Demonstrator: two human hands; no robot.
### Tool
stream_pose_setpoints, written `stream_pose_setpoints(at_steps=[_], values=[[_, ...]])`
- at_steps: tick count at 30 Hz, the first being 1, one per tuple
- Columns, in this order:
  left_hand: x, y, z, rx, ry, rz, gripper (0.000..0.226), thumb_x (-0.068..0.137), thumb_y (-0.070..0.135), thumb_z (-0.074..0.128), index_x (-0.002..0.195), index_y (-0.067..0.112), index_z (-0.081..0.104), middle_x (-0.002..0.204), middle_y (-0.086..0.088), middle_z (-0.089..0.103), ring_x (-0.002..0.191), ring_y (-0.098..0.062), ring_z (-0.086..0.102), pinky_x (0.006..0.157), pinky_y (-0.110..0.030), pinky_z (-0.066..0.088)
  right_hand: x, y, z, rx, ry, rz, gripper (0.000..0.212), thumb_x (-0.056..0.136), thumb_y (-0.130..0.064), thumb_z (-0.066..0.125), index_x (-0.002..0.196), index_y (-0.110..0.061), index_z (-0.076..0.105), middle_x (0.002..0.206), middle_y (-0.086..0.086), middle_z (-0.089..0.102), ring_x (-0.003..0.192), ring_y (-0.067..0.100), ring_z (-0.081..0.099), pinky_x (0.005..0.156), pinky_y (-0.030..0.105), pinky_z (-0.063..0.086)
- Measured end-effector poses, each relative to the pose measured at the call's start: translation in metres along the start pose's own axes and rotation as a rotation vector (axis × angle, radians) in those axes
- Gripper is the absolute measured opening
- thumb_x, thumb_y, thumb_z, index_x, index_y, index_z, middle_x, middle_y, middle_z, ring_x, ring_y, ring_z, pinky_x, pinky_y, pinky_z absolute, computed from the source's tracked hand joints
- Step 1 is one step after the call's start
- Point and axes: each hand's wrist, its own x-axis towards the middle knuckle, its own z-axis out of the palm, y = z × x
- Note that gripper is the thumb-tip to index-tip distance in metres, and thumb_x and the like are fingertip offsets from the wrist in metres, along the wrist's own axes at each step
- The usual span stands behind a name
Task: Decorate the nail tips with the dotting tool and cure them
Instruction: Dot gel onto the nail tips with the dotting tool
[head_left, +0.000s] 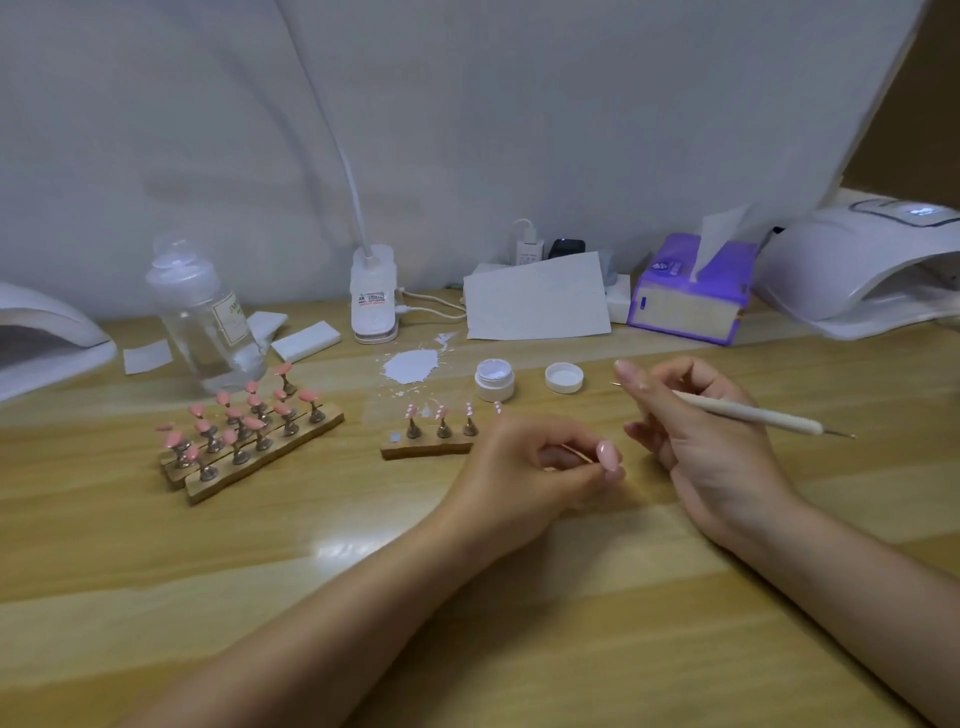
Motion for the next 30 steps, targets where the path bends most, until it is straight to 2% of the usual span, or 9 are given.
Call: stream_pose_setpoints(at_steps=[6, 11, 16, 18, 20, 22, 24, 27, 30], values=[[-0.001, -0.006, 0.002, 0.003, 0.011, 0.071, 0.024, 0.077, -0.001, 0.068, 0.063, 0.018, 0.068, 0.071, 0.009, 0.068, 0.069, -0.004, 0.062, 0.064, -0.019, 0.050, 0.012, -0.009, 0.010, -0.118, 0.020, -0.034, 0.040, 0.059, -0.057, 0.057, 0.040, -0.023, 0.061, 0.044, -0.009, 0.055, 0.044, -0.001, 0.051, 0.048, 0.013, 0.046], [0.000, -0.006, 0.001, -0.075, 0.043, 0.026, 0.018, 0.081, 0.004, 0.067, 0.066, 0.014, 0.068, 0.072, 0.011, 0.069, 0.072, -0.004, 0.064, 0.057, -0.018, 0.052, 0.030, -0.023, 0.017, -0.417, -0.046, -0.172, 0.054, 0.078, -0.061, 0.037, 0.056, -0.014, 0.053, 0.034, -0.006, 0.045, 0.032, 0.001, 0.041, 0.038, 0.010, 0.033], [0.000, -0.003, 0.001, -0.156, 0.051, 0.006, 0.022, 0.082, 0.005, 0.066, 0.067, 0.021, 0.069, 0.070, 0.010, 0.068, 0.068, -0.003, 0.062, 0.058, -0.017, 0.052, 0.057, -0.033, 0.019, -0.693, -0.068, -0.315, 0.029, 0.084, -0.032, 0.065, 0.064, -0.018, 0.049, 0.051, -0.005, 0.054, 0.040, -0.004, 0.048, 0.043, 0.008, 0.033], [0.000, -0.002, 0.001, -0.168, 0.044, -0.004, 0.023, 0.082, 0.005, 0.065, 0.067, 0.022, 0.069, 0.070, 0.011, 0.067, 0.069, -0.002, 0.062, 0.058, -0.017, 0.053, 0.064, -0.037, 0.020, -0.699, -0.163, -0.269, 0.014, 0.084, -0.016, 0.066, 0.078, -0.023, 0.055, 0.069, -0.006, 0.064, 0.049, -0.009, 0.053, 0.045, 0.006, 0.036], [0.000, -0.002, 0.000, -0.169, 0.035, -0.008, 0.025, 0.082, 0.003, 0.064, 0.066, 0.022, 0.068, 0.070, 0.011, 0.068, 0.070, -0.004, 0.063, 0.058, -0.017, 0.053, 0.069, -0.040, 0.023, -0.639, -0.215, -0.239, 0.027, 0.088, -0.001, 0.052, 0.092, -0.027, 0.056, 0.087, -0.010, 0.065, 0.052, -0.008, 0.053, 0.045, 0.008, 0.040], [-0.001, -0.002, 0.000, -0.164, 0.032, -0.011, 0.026, 0.082, 0.001, 0.064, 0.067, 0.022, 0.068, 0.071, 0.011, 0.068, 0.072, -0.005, 0.064, 0.057, -0.016, 0.051, 0.073, -0.043, 0.027, -0.439, -0.193, -0.138, 0.038, 0.089, 0.003, 0.035, 0.092, -0.028, 0.058, 0.092, -0.010, 0.065, 0.040, 0.000, 0.044, 0.042, 0.014, 0.041], [-0.001, -0.002, 0.001, -0.162, 0.031, -0.014, 0.026, 0.081, 0.001, 0.064, 0.066, 0.023, 0.068, 0.071, 0.011, 0.068, 0.072, -0.006, 0.064, 0.057, -0.015, 0.050, 0.075, -0.044, 0.032, -0.245, -0.135, -0.052, 0.033, 0.090, -0.004, 0.036, 0.088, -0.025, 0.061, 0.087, -0.006, 0.067, 0.035, 0.005, 0.037, 0.040, 0.014, 0.038], [0.000, -0.003, 0.001, -0.158, 0.033, -0.008, 0.028, 0.080, 0.000, 0.064, 0.066, 0.023, 0.068, 0.069, 0.012, 0.068, 0.069, -0.004, 0.063, 0.056, -0.015, 0.049, 0.078, -0.037, 0.035, -0.224, -0.047, -0.090, 0.011, 0.087, -0.015, 0.060, 0.082, -0.024, 0.058, 0.073, -0.006, 0.065, 0.043, 0.003, 0.046, 0.040, 0.014, 0.039], [0.000, -0.004, 0.001, -0.155, 0.032, -0.002, 0.028, 0.080, -0.002, 0.062, 0.066, 0.021, 0.068, 0.068, 0.012, 0.067, 0.068, -0.004, 0.063, 0.056, -0.015, 0.049, 0.076, -0.028, 0.039, -0.208, -0.019, -0.178, 0.026, 0.084, -0.014, 0.067, 0.082, -0.025, 0.043, 0.059, -0.008, 0.062, 0.040, 0.002, 0.046, 0.039, 0.014, 0.038]])
